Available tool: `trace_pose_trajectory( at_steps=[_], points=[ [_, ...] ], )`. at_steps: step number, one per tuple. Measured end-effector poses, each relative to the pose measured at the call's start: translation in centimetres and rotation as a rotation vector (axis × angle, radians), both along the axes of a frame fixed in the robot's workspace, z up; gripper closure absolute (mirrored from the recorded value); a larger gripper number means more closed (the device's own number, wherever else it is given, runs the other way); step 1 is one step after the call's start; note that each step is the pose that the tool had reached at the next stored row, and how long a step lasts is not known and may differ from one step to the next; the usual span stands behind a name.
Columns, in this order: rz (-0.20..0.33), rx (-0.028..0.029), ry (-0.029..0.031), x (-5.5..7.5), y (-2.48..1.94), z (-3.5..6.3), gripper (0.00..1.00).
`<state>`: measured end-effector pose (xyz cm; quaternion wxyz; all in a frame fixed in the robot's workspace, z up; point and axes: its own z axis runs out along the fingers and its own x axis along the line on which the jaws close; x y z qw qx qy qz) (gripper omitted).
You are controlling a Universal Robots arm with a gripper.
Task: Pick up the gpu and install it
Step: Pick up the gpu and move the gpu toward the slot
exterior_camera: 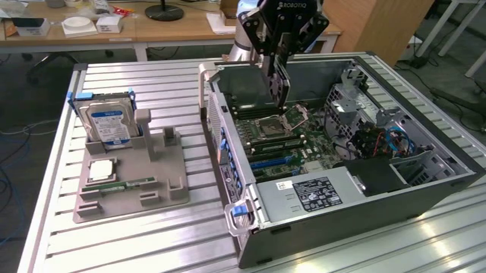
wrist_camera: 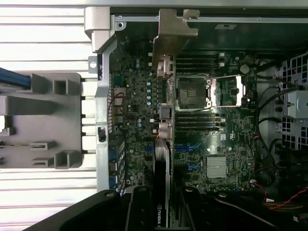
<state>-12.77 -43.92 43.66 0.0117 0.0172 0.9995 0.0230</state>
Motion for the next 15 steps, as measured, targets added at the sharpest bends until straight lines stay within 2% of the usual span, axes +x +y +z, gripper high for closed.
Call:
trace_pose_trajectory(
  at_steps=[15],
  points=[
    [0.0,0.0,0.0001,1.5,-0.05,0.0,0.74]
  ],
)
